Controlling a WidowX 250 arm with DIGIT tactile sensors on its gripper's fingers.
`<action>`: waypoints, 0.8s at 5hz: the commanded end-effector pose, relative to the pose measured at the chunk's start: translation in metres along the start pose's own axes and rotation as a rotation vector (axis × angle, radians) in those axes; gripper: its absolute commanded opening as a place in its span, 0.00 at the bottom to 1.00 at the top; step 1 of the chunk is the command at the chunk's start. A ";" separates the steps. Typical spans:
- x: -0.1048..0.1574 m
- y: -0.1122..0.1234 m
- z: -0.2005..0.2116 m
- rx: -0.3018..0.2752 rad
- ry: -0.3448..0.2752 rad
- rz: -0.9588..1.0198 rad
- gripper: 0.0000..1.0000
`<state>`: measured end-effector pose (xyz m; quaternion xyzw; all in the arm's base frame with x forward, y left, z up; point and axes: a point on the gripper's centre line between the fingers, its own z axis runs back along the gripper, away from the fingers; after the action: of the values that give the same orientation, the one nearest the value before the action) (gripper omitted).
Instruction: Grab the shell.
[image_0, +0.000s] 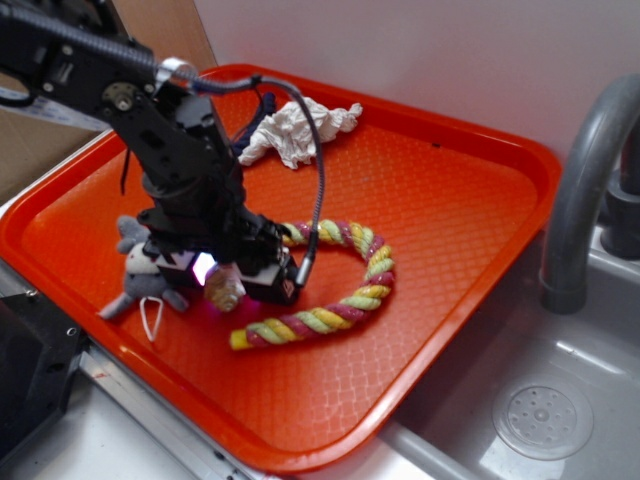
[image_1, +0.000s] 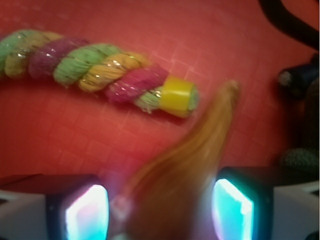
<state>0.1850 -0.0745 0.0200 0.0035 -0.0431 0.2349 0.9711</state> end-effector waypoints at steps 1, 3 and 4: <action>0.006 0.010 -0.004 -0.002 -0.001 0.019 0.00; 0.032 0.013 0.071 -0.031 -0.001 0.007 0.00; 0.051 0.019 0.120 -0.072 -0.019 0.008 0.00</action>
<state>0.2060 -0.0417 0.1325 -0.0198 -0.0373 0.2375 0.9705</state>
